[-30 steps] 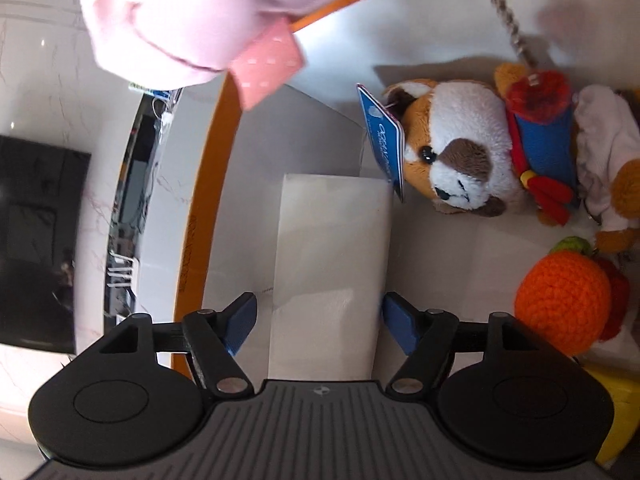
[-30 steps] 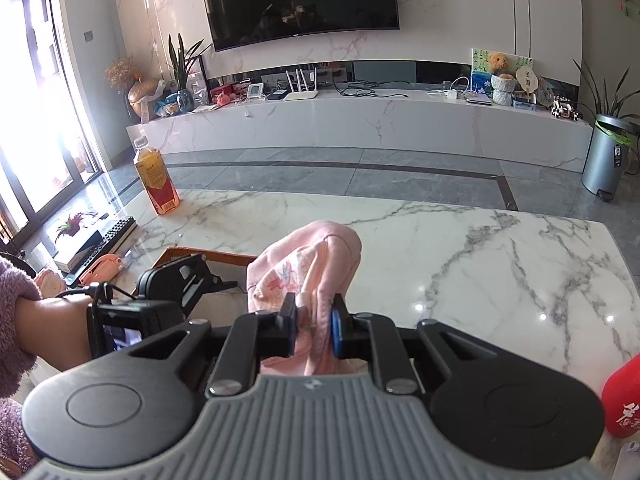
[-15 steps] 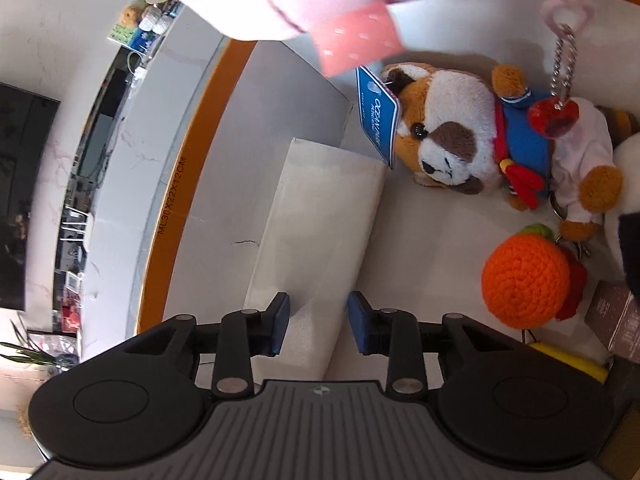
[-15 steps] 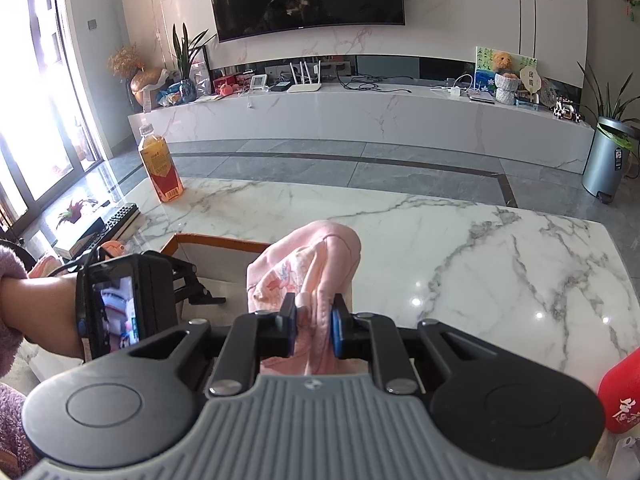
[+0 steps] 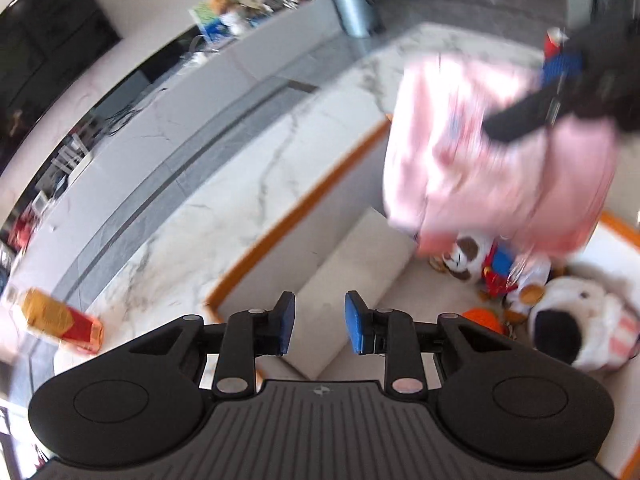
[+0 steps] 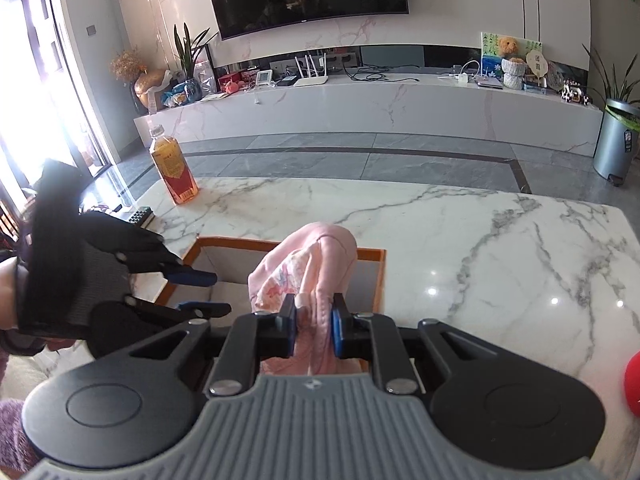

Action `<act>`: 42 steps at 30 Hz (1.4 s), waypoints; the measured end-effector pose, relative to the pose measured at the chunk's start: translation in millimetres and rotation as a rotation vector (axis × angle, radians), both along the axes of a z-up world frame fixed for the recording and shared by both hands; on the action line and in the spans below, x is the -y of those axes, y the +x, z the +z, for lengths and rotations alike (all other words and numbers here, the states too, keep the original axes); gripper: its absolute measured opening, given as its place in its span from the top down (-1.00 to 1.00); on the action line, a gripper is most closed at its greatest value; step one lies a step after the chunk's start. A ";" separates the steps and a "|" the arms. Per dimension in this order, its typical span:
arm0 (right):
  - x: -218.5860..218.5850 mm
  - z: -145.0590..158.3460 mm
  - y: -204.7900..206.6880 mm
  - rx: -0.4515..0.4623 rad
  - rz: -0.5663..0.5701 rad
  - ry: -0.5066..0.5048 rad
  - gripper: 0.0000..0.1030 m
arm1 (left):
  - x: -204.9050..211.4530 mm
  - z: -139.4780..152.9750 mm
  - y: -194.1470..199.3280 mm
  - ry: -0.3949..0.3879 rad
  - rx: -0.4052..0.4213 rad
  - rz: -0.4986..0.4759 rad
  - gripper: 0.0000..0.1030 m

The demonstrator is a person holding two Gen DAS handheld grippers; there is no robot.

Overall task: Organize objects
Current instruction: 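Lower the pink bag into the orange box with the right tool while the left tool releases the tissue box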

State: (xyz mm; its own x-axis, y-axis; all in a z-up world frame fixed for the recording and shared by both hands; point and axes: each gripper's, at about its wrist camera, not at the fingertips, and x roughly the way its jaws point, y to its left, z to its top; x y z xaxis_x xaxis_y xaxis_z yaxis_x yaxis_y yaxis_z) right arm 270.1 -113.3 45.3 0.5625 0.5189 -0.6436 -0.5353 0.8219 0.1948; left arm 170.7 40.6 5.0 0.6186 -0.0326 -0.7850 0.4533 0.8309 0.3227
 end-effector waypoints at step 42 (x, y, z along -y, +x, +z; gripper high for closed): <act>-91.0 -91.3 0.5 -0.434 -0.134 0.013 0.19 | -76.2 31.9 2.6 -0.276 -0.033 0.194 0.64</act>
State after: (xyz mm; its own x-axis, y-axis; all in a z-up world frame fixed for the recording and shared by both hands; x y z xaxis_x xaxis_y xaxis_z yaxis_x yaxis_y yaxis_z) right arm 270.6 -22.3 -46.0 0.3046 0.4701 -0.8284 -0.2912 0.8740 0.3890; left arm 173.3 116.8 36.9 0.6086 -0.1314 -0.7825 0.2848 0.9566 0.0609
